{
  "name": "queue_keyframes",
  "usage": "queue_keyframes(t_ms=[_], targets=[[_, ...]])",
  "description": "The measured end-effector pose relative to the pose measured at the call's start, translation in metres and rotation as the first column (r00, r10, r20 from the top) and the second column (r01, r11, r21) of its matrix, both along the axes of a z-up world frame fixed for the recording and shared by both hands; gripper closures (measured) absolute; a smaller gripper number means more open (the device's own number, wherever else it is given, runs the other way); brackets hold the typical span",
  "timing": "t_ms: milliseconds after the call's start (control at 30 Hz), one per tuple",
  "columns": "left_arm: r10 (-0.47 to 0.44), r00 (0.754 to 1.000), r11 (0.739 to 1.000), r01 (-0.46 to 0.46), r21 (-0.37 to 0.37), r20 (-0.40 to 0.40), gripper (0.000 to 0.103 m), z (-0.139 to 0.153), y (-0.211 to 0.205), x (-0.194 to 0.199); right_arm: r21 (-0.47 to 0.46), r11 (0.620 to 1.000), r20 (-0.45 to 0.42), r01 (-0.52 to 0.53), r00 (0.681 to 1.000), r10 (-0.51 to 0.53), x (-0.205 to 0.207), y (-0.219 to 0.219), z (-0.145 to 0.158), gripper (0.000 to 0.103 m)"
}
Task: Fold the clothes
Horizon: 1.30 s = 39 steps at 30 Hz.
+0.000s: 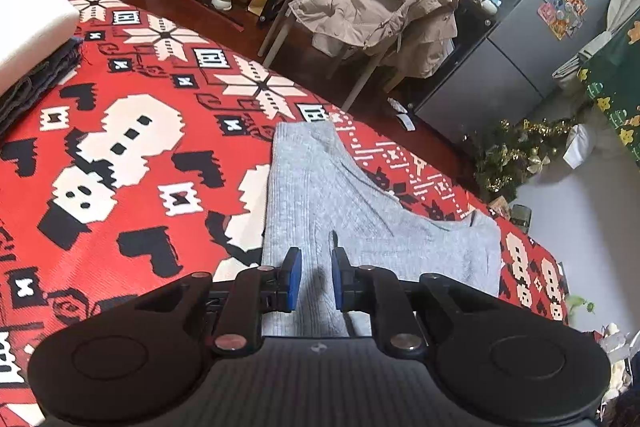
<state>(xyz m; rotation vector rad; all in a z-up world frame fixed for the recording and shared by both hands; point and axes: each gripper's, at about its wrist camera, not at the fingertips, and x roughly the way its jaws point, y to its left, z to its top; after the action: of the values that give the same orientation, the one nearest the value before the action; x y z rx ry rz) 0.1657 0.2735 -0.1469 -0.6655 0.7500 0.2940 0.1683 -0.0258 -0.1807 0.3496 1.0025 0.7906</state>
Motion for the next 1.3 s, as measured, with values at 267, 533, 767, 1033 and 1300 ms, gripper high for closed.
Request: queue_keyframes(t_ms=[267, 533, 767, 1033, 1300], targets=[[-0.026, 1.0, 1.0, 0.026, 0.001, 0.002, 0.084, -0.004, -0.009, 0.004, -0.022, 0.999, 0.073, 0.023, 0.997, -0.021, -0.005, -0.013, 0.017, 0.07], [-0.126, 0.992, 0.992, 0.126, 0.013, 0.024, 0.09, -0.005, -0.048, 0.014, -0.134, 0.958, 0.2, 0.254, 0.954, -0.225, 0.006, -0.047, 0.033, 0.095], [-0.243, 0.966, 0.947, 0.256, 0.195, -0.087, 0.095, -0.016, -0.098, 0.026, -0.322, 0.914, 0.162, 0.248, 0.965, -0.205, 0.008, -0.049, 0.005, 0.099], [-0.261, 0.965, 0.96, 0.262, 0.095, -0.028, 0.095, -0.017, -0.09, 0.023, -0.259, 0.928, 0.176, 0.269, 0.957, -0.229, 0.015, -0.066, 0.014, 0.092], [-0.222, 0.975, 0.974, 0.223, 0.045, -0.024, 0.095, -0.017, -0.085, 0.03, -0.222, 0.928, 0.249, 0.298, 0.938, -0.241, 0.093, -0.042, 0.039, 0.093]])
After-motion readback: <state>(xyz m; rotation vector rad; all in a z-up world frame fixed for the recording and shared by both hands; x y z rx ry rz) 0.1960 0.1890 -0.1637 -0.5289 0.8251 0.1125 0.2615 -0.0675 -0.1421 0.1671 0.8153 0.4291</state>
